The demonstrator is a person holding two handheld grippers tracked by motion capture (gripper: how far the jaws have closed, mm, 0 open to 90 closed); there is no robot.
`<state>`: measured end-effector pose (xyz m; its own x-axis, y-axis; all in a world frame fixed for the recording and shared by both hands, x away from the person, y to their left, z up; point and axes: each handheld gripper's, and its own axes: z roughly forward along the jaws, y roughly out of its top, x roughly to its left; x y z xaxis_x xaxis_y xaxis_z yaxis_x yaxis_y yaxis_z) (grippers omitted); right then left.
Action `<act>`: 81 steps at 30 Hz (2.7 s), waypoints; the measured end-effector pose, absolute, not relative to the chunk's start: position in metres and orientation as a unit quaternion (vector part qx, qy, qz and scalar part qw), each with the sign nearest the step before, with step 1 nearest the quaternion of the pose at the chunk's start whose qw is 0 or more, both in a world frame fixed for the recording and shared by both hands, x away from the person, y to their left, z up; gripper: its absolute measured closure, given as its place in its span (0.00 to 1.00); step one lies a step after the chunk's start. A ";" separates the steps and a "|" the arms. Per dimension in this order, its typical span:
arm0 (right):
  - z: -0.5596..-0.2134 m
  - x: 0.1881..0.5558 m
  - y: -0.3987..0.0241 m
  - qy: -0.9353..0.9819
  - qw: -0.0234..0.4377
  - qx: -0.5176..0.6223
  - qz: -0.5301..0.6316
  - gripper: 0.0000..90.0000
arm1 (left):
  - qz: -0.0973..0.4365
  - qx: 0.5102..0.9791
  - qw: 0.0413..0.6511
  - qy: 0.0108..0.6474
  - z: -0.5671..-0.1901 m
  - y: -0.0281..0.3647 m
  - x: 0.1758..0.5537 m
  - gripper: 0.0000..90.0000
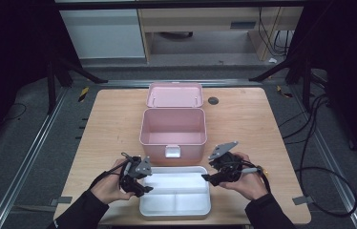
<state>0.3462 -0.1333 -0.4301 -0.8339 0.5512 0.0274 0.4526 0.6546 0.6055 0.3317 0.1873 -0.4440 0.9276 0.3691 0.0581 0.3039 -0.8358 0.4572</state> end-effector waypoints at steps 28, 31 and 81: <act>-0.458 0.354 -0.248 0.843 0.149 0.479 0.191 0.22 | 0.124 0.875 0.280 0.375 -0.444 0.262 0.358 0.40; -0.461 0.352 -0.252 0.839 0.147 0.490 0.186 0.20 | 0.121 0.877 0.277 0.373 -0.447 0.261 0.359 0.40; -0.435 0.373 -0.233 0.851 0.127 0.467 0.204 0.23 | 0.129 0.864 0.275 0.402 -0.456 0.275 0.364 0.36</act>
